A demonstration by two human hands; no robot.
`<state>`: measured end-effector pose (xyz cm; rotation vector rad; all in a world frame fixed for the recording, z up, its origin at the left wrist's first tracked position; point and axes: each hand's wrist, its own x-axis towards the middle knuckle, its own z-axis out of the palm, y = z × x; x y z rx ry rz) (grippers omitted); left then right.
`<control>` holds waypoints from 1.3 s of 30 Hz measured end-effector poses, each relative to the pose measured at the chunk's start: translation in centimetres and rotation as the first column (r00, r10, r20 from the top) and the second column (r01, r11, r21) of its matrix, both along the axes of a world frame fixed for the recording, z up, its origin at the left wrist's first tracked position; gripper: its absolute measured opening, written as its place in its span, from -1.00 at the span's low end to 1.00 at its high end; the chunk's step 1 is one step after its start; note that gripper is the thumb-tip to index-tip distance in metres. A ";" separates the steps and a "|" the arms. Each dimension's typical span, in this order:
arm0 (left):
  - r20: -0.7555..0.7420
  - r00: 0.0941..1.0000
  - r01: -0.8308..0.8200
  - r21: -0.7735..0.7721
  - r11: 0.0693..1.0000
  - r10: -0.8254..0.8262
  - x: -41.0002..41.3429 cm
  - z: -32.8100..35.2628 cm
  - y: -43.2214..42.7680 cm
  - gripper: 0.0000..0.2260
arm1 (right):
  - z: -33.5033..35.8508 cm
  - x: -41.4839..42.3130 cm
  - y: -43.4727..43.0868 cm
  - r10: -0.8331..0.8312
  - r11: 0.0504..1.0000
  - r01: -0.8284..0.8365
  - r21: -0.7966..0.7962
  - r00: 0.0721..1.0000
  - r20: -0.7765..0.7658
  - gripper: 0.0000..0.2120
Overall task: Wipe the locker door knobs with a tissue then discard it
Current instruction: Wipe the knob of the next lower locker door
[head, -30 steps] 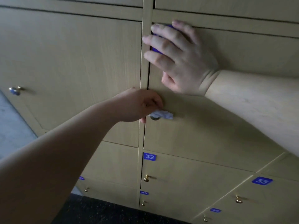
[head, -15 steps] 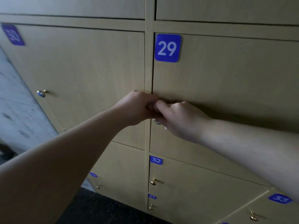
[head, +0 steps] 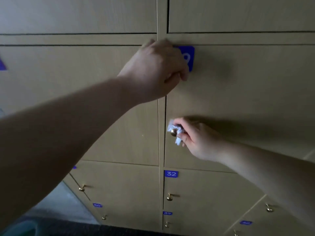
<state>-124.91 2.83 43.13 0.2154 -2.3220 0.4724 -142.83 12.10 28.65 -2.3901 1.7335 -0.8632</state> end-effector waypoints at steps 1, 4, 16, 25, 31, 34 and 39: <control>-0.010 1.000 -0.011 -0.086 0.996 0.010 0.1 0.3 -0.6 -0.83 | -0.2 0.1 0.3 -0.010 1.000 0.010 0.009 1.000 0.000 -0.72; 0.036 0.999 0.006 -0.312 0.950 0.006 0.4 0.5 -2.3 -0.84 | -0.7 0.7 0.9 -0.074 0.997 0.075 -0.015 0.996 0.044 -0.71; -0.104 0.990 -0.139 -0.613 0.778 0.095 -0.9 -1.5 -4.8 -0.81 | -0.9 1.7 0.3 -0.167 0.985 0.132 0.112 0.895 0.413 -0.55; -0.141 0.981 -0.193 -0.685 0.702 0.131 -1.4 -2.0 -5.2 -0.79 | -2.2 1.3 -0.8 -0.123 0.992 0.069 0.107 0.737 0.664 -0.80; -0.169 0.970 -0.242 -0.702 0.670 0.173 -1.5 -2.3 -5.2 -0.77 | -3.2 1.4 -0.9 -0.042 0.998 0.056 0.007 0.662 0.748 -0.81; -0.163 0.969 -0.245 -0.706 0.665 0.183 -1.7 -2.3 -5.2 -0.78 | -3.7 1.3 -1.0 0.008 1.000 0.001 -0.012 0.672 0.740 -0.76; -0.182 0.966 -0.257 -0.707 0.659 0.182 -1.8 -2.3 -5.2 -0.80 | -4.3 1.4 -1.3 0.029 1.000 -0.021 -0.020 0.733 0.679 -0.71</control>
